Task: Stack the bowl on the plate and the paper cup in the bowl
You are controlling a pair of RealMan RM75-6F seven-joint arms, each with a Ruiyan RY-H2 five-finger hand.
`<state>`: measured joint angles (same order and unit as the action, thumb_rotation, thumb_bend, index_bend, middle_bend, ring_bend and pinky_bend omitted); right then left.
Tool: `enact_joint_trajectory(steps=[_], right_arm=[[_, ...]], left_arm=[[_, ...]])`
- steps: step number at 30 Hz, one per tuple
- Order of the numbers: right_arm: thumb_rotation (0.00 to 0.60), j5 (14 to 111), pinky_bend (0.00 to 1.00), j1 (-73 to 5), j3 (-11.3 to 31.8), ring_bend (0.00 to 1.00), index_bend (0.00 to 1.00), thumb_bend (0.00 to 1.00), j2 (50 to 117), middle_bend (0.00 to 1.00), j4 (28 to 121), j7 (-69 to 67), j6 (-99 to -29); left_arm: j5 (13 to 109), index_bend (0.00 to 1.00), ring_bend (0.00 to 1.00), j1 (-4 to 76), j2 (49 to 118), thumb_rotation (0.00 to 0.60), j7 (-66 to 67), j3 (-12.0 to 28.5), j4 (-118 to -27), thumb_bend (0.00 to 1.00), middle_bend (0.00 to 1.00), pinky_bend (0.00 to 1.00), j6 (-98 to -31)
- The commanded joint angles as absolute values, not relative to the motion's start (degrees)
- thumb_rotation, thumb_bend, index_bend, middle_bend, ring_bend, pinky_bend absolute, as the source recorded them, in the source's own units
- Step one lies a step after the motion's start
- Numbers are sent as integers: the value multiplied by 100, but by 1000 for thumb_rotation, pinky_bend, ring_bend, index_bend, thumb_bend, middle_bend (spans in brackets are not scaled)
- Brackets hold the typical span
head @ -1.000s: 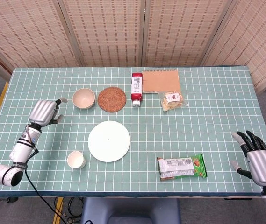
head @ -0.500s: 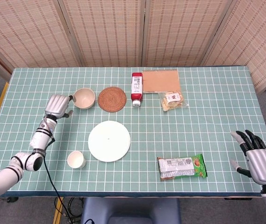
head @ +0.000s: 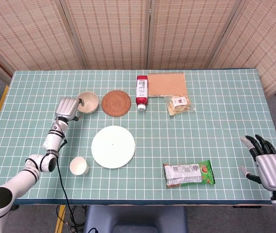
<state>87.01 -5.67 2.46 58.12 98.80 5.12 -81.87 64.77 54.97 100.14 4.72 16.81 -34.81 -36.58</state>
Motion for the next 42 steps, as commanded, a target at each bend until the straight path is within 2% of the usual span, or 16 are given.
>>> enact_joint_trajectory(steps=[1,25,36,42], right_arm=[[600,8674,124,-564,243,43,124,252,5806,120,9878,519,-8172],[600,8580,124,-519,239,43,124,252,5763,120,9890,537,-8191],[600,8515,124,-516,244,43,124,252,5766,120,9853,489,-8152],[600,8498,124,-526,247,43,124,252,5770,120,9823,449,-8125]], left_arm=[[6452,411,931,5586,10230,600,372,1690,-3205,206,1000,964,-3604],[6413,461,931,6012,10843,600,301,1753,-2152,203,1000,964,-3107],[6407,499,931,6132,11017,600,283,1788,-1883,348,1000,964,-2939],[6392,552,931,6165,11074,600,286,1817,-1802,362,1000,964,-2895]])
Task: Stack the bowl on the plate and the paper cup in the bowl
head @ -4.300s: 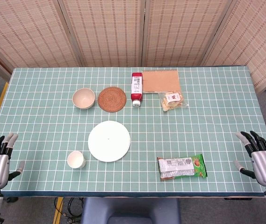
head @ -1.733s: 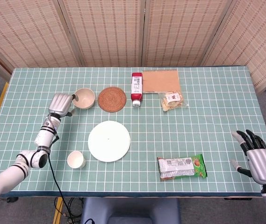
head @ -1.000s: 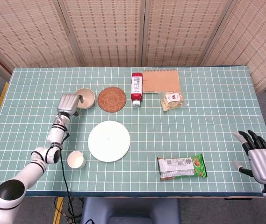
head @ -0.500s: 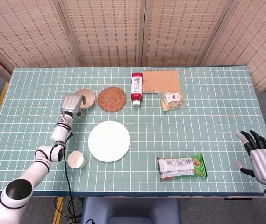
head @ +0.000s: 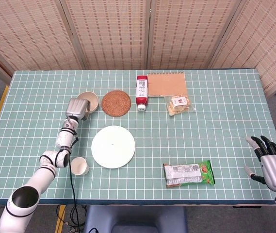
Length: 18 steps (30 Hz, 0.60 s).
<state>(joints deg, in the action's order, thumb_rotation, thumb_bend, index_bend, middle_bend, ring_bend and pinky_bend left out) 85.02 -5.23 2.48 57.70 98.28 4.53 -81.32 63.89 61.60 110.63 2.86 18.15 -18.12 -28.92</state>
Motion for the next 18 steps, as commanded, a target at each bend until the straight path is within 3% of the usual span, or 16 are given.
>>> enact_joint_trajectory(steps=[1,10,18], right_arm=[[600,8495,124,-526,247,43,124,252,5771,120,9820,442,-8121],[600,8491,124,-535,246,43,124,252,5761,120,9822,414,-8100],[600,8495,125,-549,252,43,124,252,5752,120,9839,419,-8088]], left_arm=[[6396,561,931,6165,11082,600,288,1814,-1794,367,1000,964,-2891],[6436,603,931,6155,11102,600,292,1796,-1751,461,1000,964,-2867],[6679,620,932,6034,10925,600,12,1667,-1987,471,1000,964,-3145]])
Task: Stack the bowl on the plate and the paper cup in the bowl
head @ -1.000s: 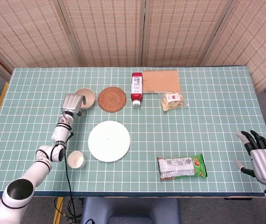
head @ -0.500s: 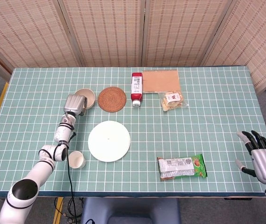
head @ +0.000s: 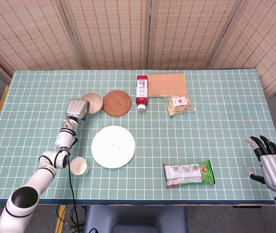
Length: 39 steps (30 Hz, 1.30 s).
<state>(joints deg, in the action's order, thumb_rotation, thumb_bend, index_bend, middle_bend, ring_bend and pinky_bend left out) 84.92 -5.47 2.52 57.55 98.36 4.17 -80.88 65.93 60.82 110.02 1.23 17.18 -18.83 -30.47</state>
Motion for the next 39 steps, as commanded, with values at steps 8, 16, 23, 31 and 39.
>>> enact_joint_trajectory(steps=[8,16,23,31,39], right_arm=[[600,8530,124,-586,262,43,124,252,5745,120,9879,446,-8068],[600,8578,124,-658,279,43,124,252,5761,120,9936,511,-8017],[600,8589,124,-691,275,43,124,252,5780,120,9976,568,-7984],[600,8606,124,-707,268,43,124,252,5788,120,9991,589,-7980],[600,8614,124,-675,246,43,125,251,5796,120,9965,560,-8027]], left_arm=[[7432,620,932,5699,10308,600,-660,1191,-2940,470,1000,964,-3955],[8172,623,930,5295,9496,600,-1073,679,-4286,470,1000,964,-4836],[8693,624,929,4996,8962,600,-942,268,-5208,471,1000,962,-5434],[8975,628,924,4847,8542,600,-510,-11,-6119,470,1000,959,-5582],[9068,624,922,4816,8422,600,68,-113,-6746,470,1000,958,-5513]])
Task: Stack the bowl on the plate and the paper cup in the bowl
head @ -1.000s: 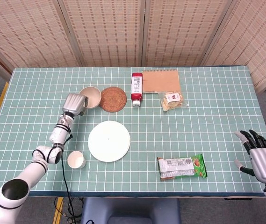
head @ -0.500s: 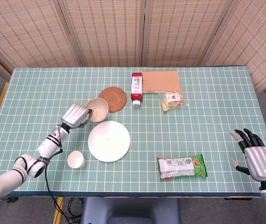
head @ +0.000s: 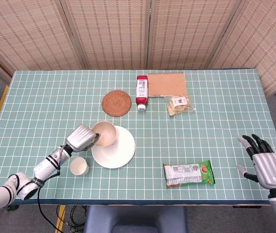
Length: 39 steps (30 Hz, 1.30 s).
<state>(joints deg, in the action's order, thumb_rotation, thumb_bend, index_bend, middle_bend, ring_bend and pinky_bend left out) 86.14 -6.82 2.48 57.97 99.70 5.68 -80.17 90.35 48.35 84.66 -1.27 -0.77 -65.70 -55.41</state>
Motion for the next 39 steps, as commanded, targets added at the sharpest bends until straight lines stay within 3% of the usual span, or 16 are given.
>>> enact_joint_trajectory(steps=[1,14,25,28,33,39], right_arm=[[600,8611,124,-668,244,43,125,252,5794,120,9959,551,-8035],[600,8599,124,-616,223,43,124,252,5807,120,9878,465,-8090],[600,8588,125,-625,236,43,124,251,5829,120,9815,392,-8078],[600,8586,125,-639,241,43,124,252,5838,120,9802,383,-8060],[600,8594,124,-658,246,43,124,252,5854,121,9790,379,-8042],[600,8604,124,-674,256,43,124,252,5854,121,9800,396,-8041]], left_arm=[[9063,623,922,4816,8422,600,163,-116,-6812,470,1000,958,-5487],[8861,527,910,4794,8426,600,930,-73,-7225,469,1000,948,-5224],[8400,203,855,4611,7980,600,1535,17,-7968,420,939,935,-5141],[8221,146,781,4526,7765,600,1684,46,-8245,356,868,920,-5161],[7943,95,574,4368,7392,600,1746,117,-8657,281,646,883,-5257],[7925,63,393,4168,6952,600,1706,109,-9109,190,379,625,-5484]])
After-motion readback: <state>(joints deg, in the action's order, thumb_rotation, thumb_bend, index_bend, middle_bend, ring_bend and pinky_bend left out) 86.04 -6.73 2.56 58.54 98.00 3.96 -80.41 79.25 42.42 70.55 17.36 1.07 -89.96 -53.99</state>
